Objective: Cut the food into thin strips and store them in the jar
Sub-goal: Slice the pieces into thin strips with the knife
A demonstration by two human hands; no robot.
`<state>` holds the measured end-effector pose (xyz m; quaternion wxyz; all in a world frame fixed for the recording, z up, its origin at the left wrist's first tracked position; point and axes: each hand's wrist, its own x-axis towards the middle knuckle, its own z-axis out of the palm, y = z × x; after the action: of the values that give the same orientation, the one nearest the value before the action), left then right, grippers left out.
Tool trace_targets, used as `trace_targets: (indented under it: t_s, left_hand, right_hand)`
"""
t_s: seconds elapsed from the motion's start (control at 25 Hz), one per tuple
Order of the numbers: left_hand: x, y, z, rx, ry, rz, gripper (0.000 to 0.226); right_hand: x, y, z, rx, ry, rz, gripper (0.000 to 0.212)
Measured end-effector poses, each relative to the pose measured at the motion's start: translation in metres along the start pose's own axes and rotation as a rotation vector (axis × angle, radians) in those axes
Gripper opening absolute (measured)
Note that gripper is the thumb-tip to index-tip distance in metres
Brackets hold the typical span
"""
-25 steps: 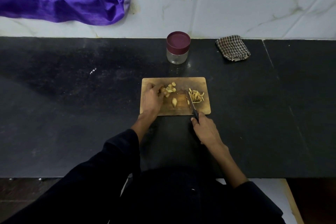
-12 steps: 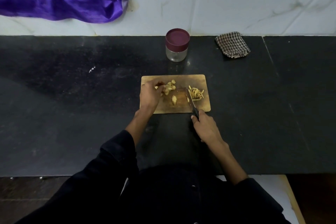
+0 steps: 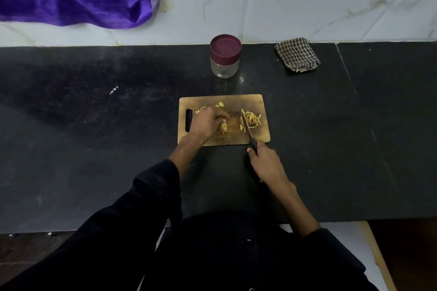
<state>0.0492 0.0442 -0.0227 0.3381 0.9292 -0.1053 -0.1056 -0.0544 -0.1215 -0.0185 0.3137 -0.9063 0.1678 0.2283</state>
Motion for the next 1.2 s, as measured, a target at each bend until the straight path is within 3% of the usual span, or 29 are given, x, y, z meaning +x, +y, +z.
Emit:
trace_targets:
  t_s: [0.16, 0.48, 0.84, 1.2]
  left_hand:
    - [-0.011, -0.007, 0.003, -0.133, 0.171, -0.075, 0.02]
    - [-0.022, -0.002, 0.031, 0.101, 0.144, -0.153, 0.042]
    - [-0.024, -0.002, 0.013, -0.108, 0.104, -0.1, 0.024]
    - [-0.021, -0.002, 0.013, -0.236, 0.115, -0.198, 0.02]
  right_hand:
    - [0.001, 0.0, 0.0, 0.011, 0.004, -0.01, 0.03]
    - [-0.001, -0.003, 0.001, 0.004, -0.032, -0.013, 0.038]
    - [-0.002, -0.01, 0.007, 0.02, -0.076, -0.022, 0.032]
    - [-0.013, -0.027, 0.022, 0.089, -0.143, -0.041, 0.018]
